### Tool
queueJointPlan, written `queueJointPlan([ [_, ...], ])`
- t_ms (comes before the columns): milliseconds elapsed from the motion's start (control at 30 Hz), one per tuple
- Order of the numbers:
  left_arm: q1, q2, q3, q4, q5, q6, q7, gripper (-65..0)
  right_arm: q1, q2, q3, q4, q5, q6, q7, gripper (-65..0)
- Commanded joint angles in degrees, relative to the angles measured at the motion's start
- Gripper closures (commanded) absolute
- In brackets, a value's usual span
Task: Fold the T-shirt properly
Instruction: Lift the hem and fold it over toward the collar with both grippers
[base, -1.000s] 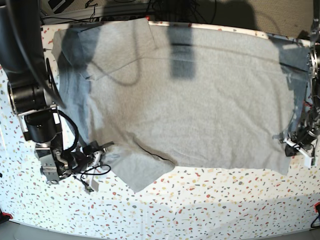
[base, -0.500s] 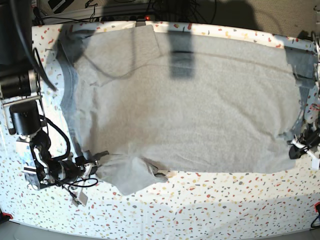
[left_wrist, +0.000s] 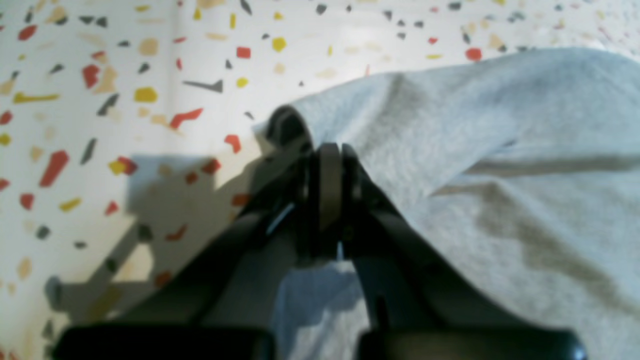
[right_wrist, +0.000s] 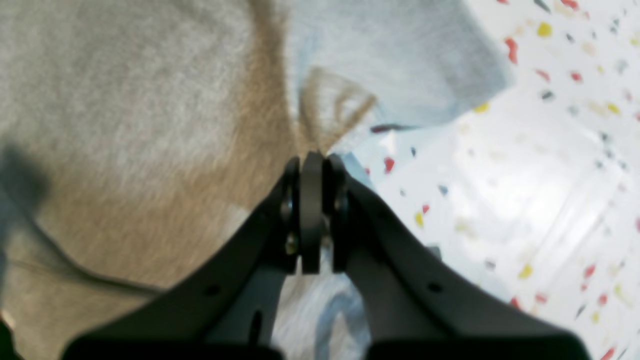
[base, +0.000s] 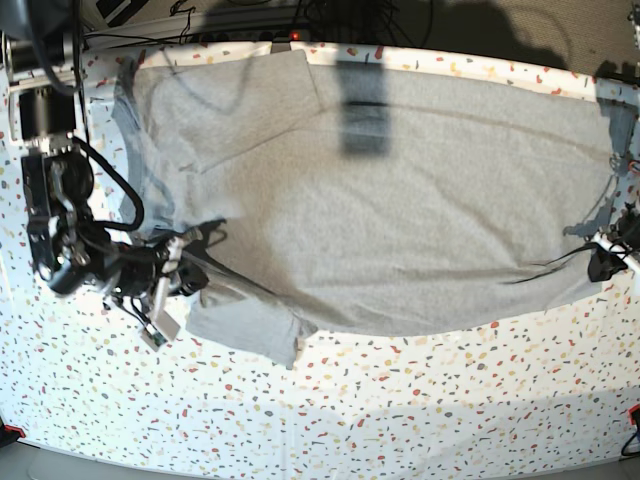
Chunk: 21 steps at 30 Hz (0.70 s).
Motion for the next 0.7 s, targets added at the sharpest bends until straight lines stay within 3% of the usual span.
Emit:
queueJointPlan([
  [0,0.2,-1.7,-2.0,2.3,-1.3,0.0,-1.2,0.0,-0.5,1.0,2.2,3.0,0.5,0.2,0.5,0.0],
  [167,7.2,-1.7,-8.6,11.1,-1.6,0.0,2.8,0.0,-9.2,1.0,9.8,10.4,0.5,0.2,0.4,0.0],
  [367,15.0,-1.7,-14.7,18.9,-1.6,0.0,3.5,0.0,-17.1,1.0,15.6,14.4,3.0,0.2,0.4,0.0],
  [667,21.6,-1.1,-17.0,21.8,-1.4,0.0,4.3,0.0,-26.5,0.7,18.9,16.3,3.4,0.2,2.6,0.0],
])
